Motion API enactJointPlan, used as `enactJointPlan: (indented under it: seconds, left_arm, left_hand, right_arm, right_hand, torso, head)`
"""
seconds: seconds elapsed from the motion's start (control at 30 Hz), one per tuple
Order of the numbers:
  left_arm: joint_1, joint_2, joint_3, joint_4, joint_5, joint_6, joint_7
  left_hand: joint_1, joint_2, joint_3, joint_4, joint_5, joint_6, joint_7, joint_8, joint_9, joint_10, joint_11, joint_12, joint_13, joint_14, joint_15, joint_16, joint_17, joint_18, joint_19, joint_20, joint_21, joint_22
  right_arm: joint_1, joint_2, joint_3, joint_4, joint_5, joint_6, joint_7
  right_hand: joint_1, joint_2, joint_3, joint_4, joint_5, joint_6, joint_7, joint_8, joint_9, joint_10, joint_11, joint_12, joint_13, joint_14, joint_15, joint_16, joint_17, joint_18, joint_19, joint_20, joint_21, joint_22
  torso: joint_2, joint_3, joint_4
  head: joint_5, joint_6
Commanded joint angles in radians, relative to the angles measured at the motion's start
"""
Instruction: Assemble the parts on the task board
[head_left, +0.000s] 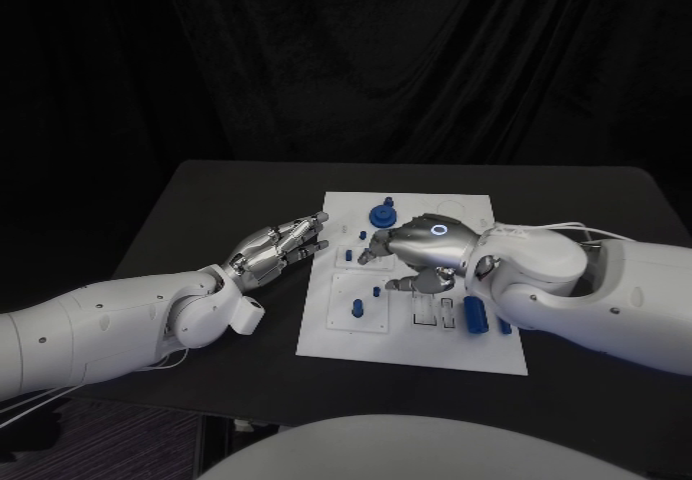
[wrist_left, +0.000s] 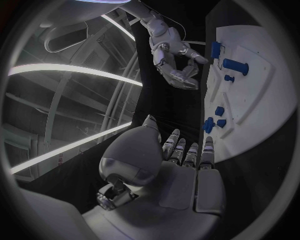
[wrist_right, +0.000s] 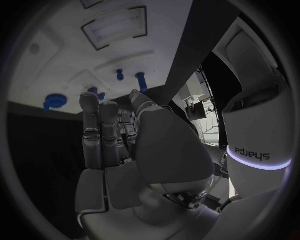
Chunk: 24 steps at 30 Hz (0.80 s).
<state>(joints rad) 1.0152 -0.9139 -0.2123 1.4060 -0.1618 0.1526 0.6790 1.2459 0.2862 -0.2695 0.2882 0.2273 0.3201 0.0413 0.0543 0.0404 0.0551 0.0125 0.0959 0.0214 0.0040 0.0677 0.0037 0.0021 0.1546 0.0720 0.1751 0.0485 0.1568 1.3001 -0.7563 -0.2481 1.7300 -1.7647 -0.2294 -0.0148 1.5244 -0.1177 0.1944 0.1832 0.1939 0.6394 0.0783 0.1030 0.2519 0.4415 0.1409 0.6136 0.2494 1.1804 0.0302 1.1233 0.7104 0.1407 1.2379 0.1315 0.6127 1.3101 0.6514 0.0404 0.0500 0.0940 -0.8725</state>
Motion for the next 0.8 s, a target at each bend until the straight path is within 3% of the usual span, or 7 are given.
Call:
enactJointPlan:
  seconds: [0.03, 0.27, 0.33, 0.43, 0.53, 0.63, 0.8]
  left_arm:
    - [-0.001, -0.001, 0.001, 0.001, 0.006, -0.026, 0.029]
    - [-0.002, -0.004, 0.001, 0.004, 0.006, -0.045, 0.03]
    - [-0.002, -0.003, 0.001, 0.004, 0.006, -0.049, 0.031]
    - [-0.002, -0.004, 0.001, 0.005, 0.006, -0.054, 0.033]
    - [-0.002, -0.005, 0.001, 0.006, 0.006, -0.056, 0.034]
    - [-0.002, -0.006, 0.001, 0.008, 0.006, -0.056, 0.036]
    - [-0.002, -0.007, 0.001, 0.011, 0.006, -0.053, 0.036]
  left_hand:
    - [0.008, 0.001, 0.006, 0.0, 0.006, 0.005, 0.005, 0.004, 0.002, 0.002, 0.006, 0.008, 0.002, -0.002, -0.008, -0.003, -0.001, 0.021, -0.003, -0.004, 0.001, -0.001]
    - [0.008, 0.002, 0.006, 0.0, 0.008, 0.01, 0.007, 0.006, 0.002, 0.004, 0.007, 0.011, 0.003, -0.001, -0.007, -0.002, -0.001, 0.022, -0.003, -0.005, 0.001, -0.001]
    - [0.008, 0.001, 0.006, 0.0, 0.01, 0.012, 0.007, 0.007, 0.003, 0.006, 0.007, 0.013, 0.003, -0.001, -0.006, -0.002, -0.001, 0.022, -0.003, -0.004, 0.001, 0.0]
    - [0.009, 0.002, 0.007, 0.0, 0.012, 0.013, 0.008, 0.007, 0.003, 0.006, 0.008, 0.014, 0.003, -0.001, -0.006, -0.002, -0.001, 0.023, -0.003, -0.004, 0.001, 0.0]
    - [0.009, 0.002, 0.007, -0.001, 0.014, 0.014, 0.008, 0.008, 0.003, 0.009, 0.009, 0.017, 0.004, 0.0, -0.005, -0.002, 0.0, 0.023, -0.003, -0.003, 0.002, 0.0]
    - [0.01, 0.002, 0.008, -0.001, 0.014, 0.013, 0.009, 0.008, 0.003, 0.01, 0.01, 0.019, 0.004, 0.0, -0.005, -0.002, 0.0, 0.023, -0.003, -0.003, 0.002, 0.0]
    - [0.01, 0.002, 0.008, -0.001, 0.015, 0.013, 0.009, 0.008, 0.003, 0.01, 0.01, 0.019, 0.004, 0.0, -0.005, -0.002, 0.0, 0.023, -0.002, -0.003, 0.002, 0.0]
  right_arm:
    - [0.048, -0.057, 0.001, 0.059, 0.044, -0.15, 0.002]
    - [0.119, -0.197, 0.001, 0.123, 0.196, -0.132, -0.039]
    - [0.121, -0.231, 0.0, 0.115, 0.217, -0.085, -0.067]
    - [0.101, -0.278, 0.0, 0.106, 0.234, 0.0, -0.129]
    - [0.075, -0.321, 0.0, 0.1, 0.242, 0.041, -0.199]
    - [0.045, -0.357, 0.0, 0.098, 0.246, 0.058, -0.277]
    - [0.02, -0.382, 0.0, 0.108, 0.249, 0.092, -0.383]
  right_hand:
    - [0.014, 0.012, 0.0, 0.008, 0.018, 0.017, 0.011, 0.015, -0.005, 0.036, -0.003, 0.039, 0.002, 0.034, -0.002, 0.029, 0.037, 0.007, 0.031, -0.001, 0.055, 0.067]
    - [0.009, 0.021, 0.014, 0.042, 0.039, 0.143, 0.058, 0.086, -0.003, 0.289, -0.062, 0.26, 0.074, 0.15, -0.027, 0.124, 0.182, -0.021, 0.123, -0.019, 0.257, 0.106]
    - [-0.018, 0.03, 0.004, 0.062, 0.074, 0.255, 0.033, 0.159, 0.029, 0.521, -0.113, 0.569, 0.368, 0.262, -0.071, 0.245, 0.398, -0.06, 0.214, -0.058, 0.506, 0.157]
    - [-0.096, 0.046, -0.019, 0.103, 0.076, 0.287, 0.023, 0.228, 0.065, 0.75, -0.109, 0.829, 0.843, 0.283, -0.07, 0.269, 0.454, -0.068, 0.226, -0.065, 0.566, 0.166]
    - [-0.214, 0.065, -0.056, 0.106, 0.033, 0.305, 0.0, 0.306, 0.115, 1.01, -0.132, 0.932, 1.176, 0.334, -0.087, 0.345, 0.616, -0.083, 0.251, -0.078, 0.666, 0.187]
    - [-0.312, 0.082, -0.069, 0.109, 0.034, 0.297, -0.02, 0.388, 0.178, 1.129, -0.153, 0.957, 1.321, 0.367, -0.105, 0.402, 0.746, -0.098, 0.274, -0.096, 0.753, 0.206]
    - [-0.462, 0.098, -0.074, 0.111, 0.016, 0.285, -0.045, 0.505, 0.285, 1.129, -0.174, 0.957, 1.321, 0.371, -0.124, 0.409, 0.764, -0.115, 0.298, -0.113, 0.848, 0.228]
  torso:
    - [0.0, 0.0002, 0.0001]
    - [0.0, 0.0003, 0.0001]
    - [0.0, 0.0003, 0.0001]
    - [0.0, 0.0003, 0.0001]
    - [0.0, 0.0004, 0.0001]
    - [0.0, 0.0005, 0.0001]
    - [0.001, 0.0007, 0.0001]
  head:
    - [-0.009, 0.0]
    - [-0.045, 0.0]
    - [-0.064, 0.0]
    - [-0.084, 0.0]
    - [-0.104, 0.0]
    - [-0.12, 0.0]
    - [-0.158, 0.0]
